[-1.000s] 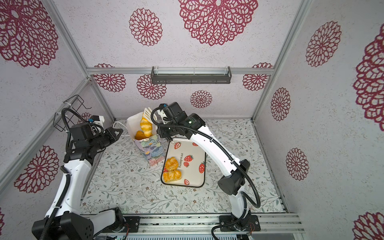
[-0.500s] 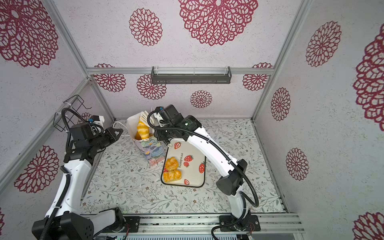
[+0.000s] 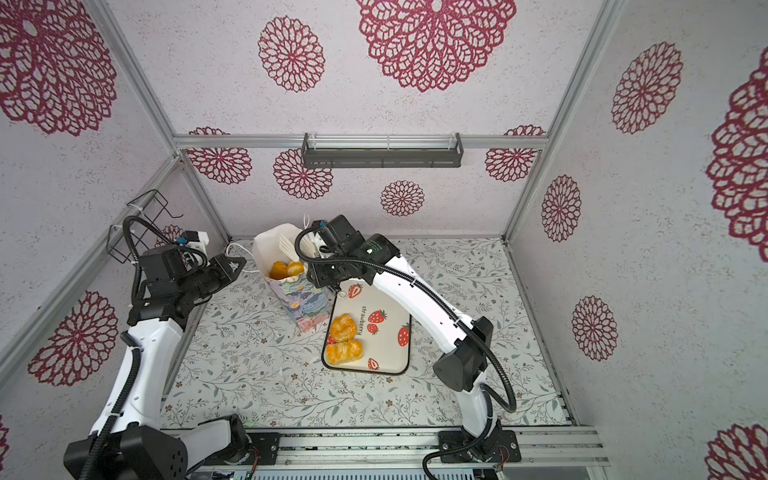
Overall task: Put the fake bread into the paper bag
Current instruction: 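Lower the roll into the bag opening and open the right tongs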
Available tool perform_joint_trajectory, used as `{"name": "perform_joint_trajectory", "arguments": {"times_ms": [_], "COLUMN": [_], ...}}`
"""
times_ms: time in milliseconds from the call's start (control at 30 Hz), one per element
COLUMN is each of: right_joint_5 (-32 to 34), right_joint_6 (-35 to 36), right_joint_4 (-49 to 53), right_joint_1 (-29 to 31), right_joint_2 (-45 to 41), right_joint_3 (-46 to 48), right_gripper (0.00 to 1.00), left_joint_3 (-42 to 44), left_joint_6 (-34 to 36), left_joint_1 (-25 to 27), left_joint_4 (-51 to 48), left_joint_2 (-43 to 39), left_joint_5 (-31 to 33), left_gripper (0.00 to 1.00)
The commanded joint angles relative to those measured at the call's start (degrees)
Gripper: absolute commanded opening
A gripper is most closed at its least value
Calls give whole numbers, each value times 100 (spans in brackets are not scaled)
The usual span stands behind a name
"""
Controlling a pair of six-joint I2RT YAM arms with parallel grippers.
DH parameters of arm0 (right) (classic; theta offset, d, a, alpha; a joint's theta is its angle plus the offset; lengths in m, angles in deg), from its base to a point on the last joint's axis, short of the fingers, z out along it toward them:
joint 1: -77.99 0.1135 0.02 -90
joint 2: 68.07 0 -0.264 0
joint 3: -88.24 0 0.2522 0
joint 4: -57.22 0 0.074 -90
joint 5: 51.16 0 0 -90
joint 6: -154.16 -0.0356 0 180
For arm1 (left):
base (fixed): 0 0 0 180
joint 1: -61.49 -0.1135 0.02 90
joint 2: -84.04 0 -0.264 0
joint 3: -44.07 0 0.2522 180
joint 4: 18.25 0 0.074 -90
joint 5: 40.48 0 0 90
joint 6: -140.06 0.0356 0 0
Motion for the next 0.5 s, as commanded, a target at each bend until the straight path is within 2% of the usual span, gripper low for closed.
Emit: {"name": "perform_joint_trajectory", "arguments": {"times_ms": [0,467], "right_joint_5": [190,747], "right_joint_6": [82,47], "right_joint_4": [-265,-441], "right_joint_1": [14,12], "right_joint_2": [-586,-1819], "right_joint_3": [1,1444], "right_gripper": [44,45], "left_joint_3": [-38,-29], "left_joint_6": [9,17], "left_joint_1": [-62,-59], "left_joint_4": [47,46], "left_joint_2": [-57,-57], "left_joint_5": [6,15], "left_gripper": [0,0]}}
